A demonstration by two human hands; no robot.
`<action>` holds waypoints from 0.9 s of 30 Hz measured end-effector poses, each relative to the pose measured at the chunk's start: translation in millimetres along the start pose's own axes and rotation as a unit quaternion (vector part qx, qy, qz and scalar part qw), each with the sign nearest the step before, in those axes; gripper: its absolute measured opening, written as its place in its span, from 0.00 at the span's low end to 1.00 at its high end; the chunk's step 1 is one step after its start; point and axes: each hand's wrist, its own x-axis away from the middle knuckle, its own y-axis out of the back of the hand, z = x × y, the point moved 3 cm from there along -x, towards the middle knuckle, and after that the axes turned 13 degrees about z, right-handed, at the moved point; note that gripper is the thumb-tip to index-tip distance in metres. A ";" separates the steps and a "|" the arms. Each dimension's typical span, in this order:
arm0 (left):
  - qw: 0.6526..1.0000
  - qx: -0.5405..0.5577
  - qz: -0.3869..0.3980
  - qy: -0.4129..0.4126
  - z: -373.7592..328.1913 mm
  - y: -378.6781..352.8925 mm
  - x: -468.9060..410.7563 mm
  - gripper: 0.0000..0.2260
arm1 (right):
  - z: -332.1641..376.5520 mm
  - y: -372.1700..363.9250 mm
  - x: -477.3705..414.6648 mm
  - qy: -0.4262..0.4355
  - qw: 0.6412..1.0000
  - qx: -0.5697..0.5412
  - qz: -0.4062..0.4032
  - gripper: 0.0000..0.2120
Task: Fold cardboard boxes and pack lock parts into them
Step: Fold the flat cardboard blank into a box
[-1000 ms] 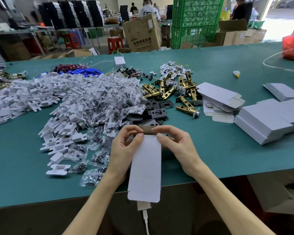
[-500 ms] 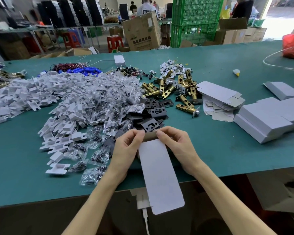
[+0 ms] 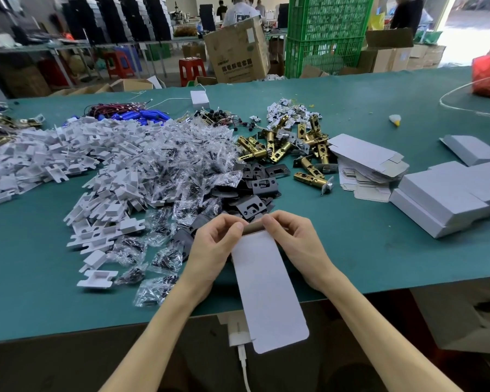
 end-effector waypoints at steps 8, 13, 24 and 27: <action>1.000 -0.011 0.007 0.003 1.6 0.1 0.8 0.10 | -2.0 0.2 -1.3 -0.002 1.000 -0.002 0.004 0.07; 1.000 -0.001 0.014 0.007 2.5 -0.8 1.0 0.12 | -5.2 1.0 -1.4 -0.010 1.000 -0.005 0.006 0.06; 0.999 -0.020 -0.004 0.040 4.9 0.7 1.1 0.11 | -5.7 1.5 -0.8 -0.033 0.999 -0.034 0.018 0.07; 0.999 -0.010 -0.014 0.039 6.9 2.3 0.2 0.11 | -5.0 0.0 -0.7 -0.030 0.999 -0.028 0.026 0.08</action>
